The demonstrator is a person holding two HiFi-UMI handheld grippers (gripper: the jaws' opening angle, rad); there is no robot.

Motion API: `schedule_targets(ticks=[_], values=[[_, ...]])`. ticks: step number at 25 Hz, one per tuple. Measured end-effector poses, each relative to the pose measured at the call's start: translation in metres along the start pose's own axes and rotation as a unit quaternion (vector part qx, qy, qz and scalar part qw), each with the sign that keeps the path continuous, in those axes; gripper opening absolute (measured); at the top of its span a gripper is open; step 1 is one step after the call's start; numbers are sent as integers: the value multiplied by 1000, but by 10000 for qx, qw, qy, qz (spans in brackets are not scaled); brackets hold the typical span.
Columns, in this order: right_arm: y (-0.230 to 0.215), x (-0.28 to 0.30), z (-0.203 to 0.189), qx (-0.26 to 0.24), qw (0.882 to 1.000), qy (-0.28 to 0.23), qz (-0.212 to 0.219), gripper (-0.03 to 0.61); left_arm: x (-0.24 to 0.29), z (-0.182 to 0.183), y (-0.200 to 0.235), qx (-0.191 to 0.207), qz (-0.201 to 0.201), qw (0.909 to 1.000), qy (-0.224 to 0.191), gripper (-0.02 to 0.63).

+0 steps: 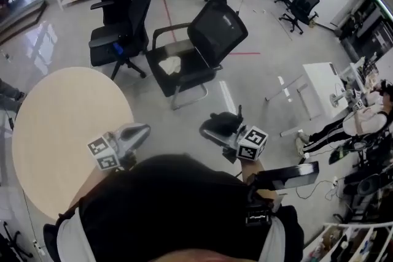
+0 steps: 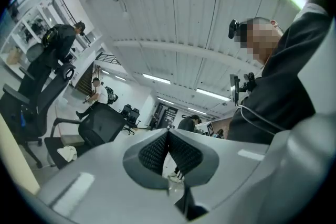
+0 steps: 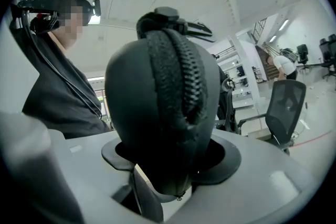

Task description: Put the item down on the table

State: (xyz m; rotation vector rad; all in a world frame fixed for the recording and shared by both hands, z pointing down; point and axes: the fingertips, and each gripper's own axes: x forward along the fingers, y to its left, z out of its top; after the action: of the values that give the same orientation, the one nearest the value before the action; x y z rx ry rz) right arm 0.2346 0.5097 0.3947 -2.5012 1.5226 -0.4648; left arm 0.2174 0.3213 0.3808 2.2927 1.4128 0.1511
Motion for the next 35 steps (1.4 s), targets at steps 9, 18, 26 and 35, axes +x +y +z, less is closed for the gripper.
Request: schedule_targets(ticks=[9, 18, 26, 35], values=[[-146, -1, 54, -540, 9927, 490, 957, 301, 137, 21, 33, 190, 921, 9937, -615, -5], [-180, -3, 56, -535, 9864, 577, 1445, 301, 182, 34, 36, 477, 1279, 9886, -634, -5], [-185, -10, 61, -672, 9845, 609, 1499, 301, 174, 34, 38, 561, 1489, 9842, -782, -5], [-195, -11, 79, -665, 9832, 305, 1671, 301, 172, 48, 46, 646, 1821, 9772, -877, -5]])
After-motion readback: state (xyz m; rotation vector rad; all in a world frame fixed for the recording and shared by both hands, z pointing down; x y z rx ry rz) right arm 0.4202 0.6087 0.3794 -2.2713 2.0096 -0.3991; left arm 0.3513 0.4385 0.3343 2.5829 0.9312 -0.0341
